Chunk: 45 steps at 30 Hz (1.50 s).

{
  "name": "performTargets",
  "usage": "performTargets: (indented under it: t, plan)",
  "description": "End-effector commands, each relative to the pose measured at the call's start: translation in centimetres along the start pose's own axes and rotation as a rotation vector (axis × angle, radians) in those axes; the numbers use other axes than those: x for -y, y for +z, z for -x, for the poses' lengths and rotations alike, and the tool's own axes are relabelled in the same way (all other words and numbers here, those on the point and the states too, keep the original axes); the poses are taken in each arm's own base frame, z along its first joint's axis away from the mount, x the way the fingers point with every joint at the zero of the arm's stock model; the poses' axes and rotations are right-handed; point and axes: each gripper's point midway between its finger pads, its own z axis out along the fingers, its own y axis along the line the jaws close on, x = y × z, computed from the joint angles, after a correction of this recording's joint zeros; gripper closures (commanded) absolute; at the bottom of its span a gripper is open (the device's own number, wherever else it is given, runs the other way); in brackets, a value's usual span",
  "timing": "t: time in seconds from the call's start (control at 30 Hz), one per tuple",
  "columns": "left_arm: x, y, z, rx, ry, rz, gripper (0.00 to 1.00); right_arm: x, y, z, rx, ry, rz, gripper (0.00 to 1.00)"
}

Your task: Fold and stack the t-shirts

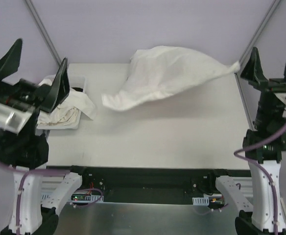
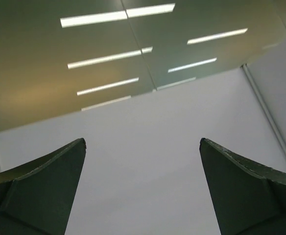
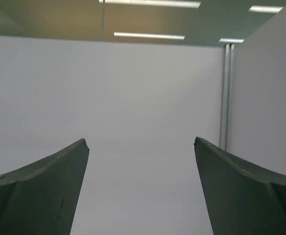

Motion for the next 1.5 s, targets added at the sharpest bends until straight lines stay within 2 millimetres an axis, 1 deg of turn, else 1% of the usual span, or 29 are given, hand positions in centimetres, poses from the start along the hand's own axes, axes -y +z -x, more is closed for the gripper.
performTargets:
  t: [0.0,0.1,0.17,0.33,0.43,0.5,0.53,0.57,0.63,0.67,0.73,0.77,0.83,0.87,0.93,0.97,1.0,1.03,1.07,1.1,1.13,1.17,1.2,1.23,1.27,1.33,1.37,1.43,1.47]
  plan:
    - [0.7,-2.7,1.1,0.036,-0.031,0.021,0.01,1.0,-3.8,4.1,0.096,-0.031,-0.051,0.08]
    - [0.7,-3.5,2.8,0.051,-0.026,0.028,0.01,1.6,-5.0,7.3,0.151,-0.018,-0.076,0.01]
    - [0.7,-3.7,3.6,0.059,-0.023,0.029,0.01,1.8,-5.2,8.2,0.151,-0.015,-0.079,0.04]
    - [0.9,-4.2,4.1,0.059,-0.025,0.031,0.01,2.8,-5.3,8.0,0.139,-0.012,-0.138,0.04]
    - [0.4,-4.2,3.0,0.031,-0.033,0.060,0.01,2.8,-4.7,6.6,0.111,-0.001,-0.148,0.02]
    - [0.8,-4.0,1.0,-0.011,-0.091,0.049,0.01,3.0,-4.4,5.4,0.086,0.016,-0.166,0.01]
    - [1.3,-3.9,-0.1,-0.032,-0.123,0.031,0.01,3.0,-4.2,4.3,0.061,0.026,-0.175,0.01]
    - [1.6,-3.9,-2.7,-0.082,-0.172,0.029,0.01,3.0,-3.8,2.7,0.023,0.055,-0.184,0.03]
    - [1.9,-3.6,-5.5,-0.118,-0.252,0.070,0.01,2.9,-3.6,-0.6,-0.059,0.080,-0.205,0.05]
    - [2.4,-3.5,-8.5,-0.181,-0.276,0.074,0.01,2.5,-3.1,-2.7,-0.100,0.109,-0.202,0.05]
    - [2.8,-3.8,-11.6,-0.250,-0.332,0.092,0.01,2.3,-3.1,-5.6,-0.174,0.122,-0.209,0.08]
    - [3.7,-4.2,-14.0,-0.301,-0.362,0.076,0.01,2.1,-3.0,-6.7,-0.205,0.129,-0.210,0.09]
    - [5.0,-4.8,-16.4,-0.368,-0.414,0.046,0.01,1.8,-3.0,-10.0,-0.312,0.146,-0.220,0.15]
    - [5.4,-5.6,-18.3,-0.415,-0.439,0.055,0.01,1.7,-3.1,-11.0,-0.348,0.149,-0.223,0.17]
    - [6.2,-6.7,-20.4,-0.466,-0.503,0.075,0.01,0.9,-3.7,-14.3,-0.431,0.193,-0.220,0.23]
    - [7.0,-8.0,-22.5,-0.513,-0.532,0.082,0.01,0.5,-3.9,-15.3,-0.451,0.206,-0.208,0.25]
    - [7.4,-8.6,-23.3,-0.531,-0.564,0.087,0.01,-0.1,-4.1,-16.4,-0.471,0.245,-0.200,0.36]
    - [7.7,-9.1,-24.1,-0.541,-0.586,0.100,0.01,-0.4,-4.2,-17.9,-0.500,0.251,-0.194,0.43]
    - [8.4,-10.4,-25.9,-0.583,-0.619,0.110,0.01,-0.7,-4.4,-19.0,-0.531,0.258,-0.187,0.49]
    - [9.1,-10.8,-26.5,-0.596,-0.662,0.105,0.01,-1.0,-4.6,-20.0,-0.558,0.267,-0.185,0.63]
    - [9.6,-11.2,-27.3,-0.608,-0.685,0.104,0.01,-1.4,-5.1,-21.9,-0.612,0.279,-0.186,0.69]
    - [10.4,-12.2,-29.3,-0.660,-0.714,0.111,0.01,-1.6,-5.5,-22.9,-0.639,0.283,-0.181,0.77]
    - [10.8,-12.6,-30.0,-0.683,-0.746,0.119,0.01,-1.9,-5.8,-23.5,-0.655,0.294,-0.175,0.93]
    - [11.2,-13.0,-30.8,-0.704,-0.769,0.126,0.01,-2.2,-6.0,-24.3,-0.670,0.311,-0.171,0.98]
    - [11.8,-13.6,-32.2,-0.745,-0.793,0.131,0.01,-2.6,-6.3,-25.4,-0.697,0.313,-0.158,0.99]
    - [13.0,-14.1,-33.3,-0.784,-0.851,0.125,0.01,-3.5,-7.0,-27.0,-0.745,0.352,-0.147,0.98]
    - [13.7,-14.7,-34.5,-0.822,-0.870,0.125,0.01,-3.9,-7.4,-28.4,-0.781,0.365,-0.146,0.88]
    - [14.8,-15.3,-35.7,-0.865,-0.923,0.124,0.01,-4.8,-8.2,-30.0,-0.831,0.391,-0.121,0.81]
    - [15.5,-16.1,-37.0,-0.908,-0.948,0.127,0.01,-5.3,-8.6,-30.8,-0.859,0.405,-0.116,0.73]
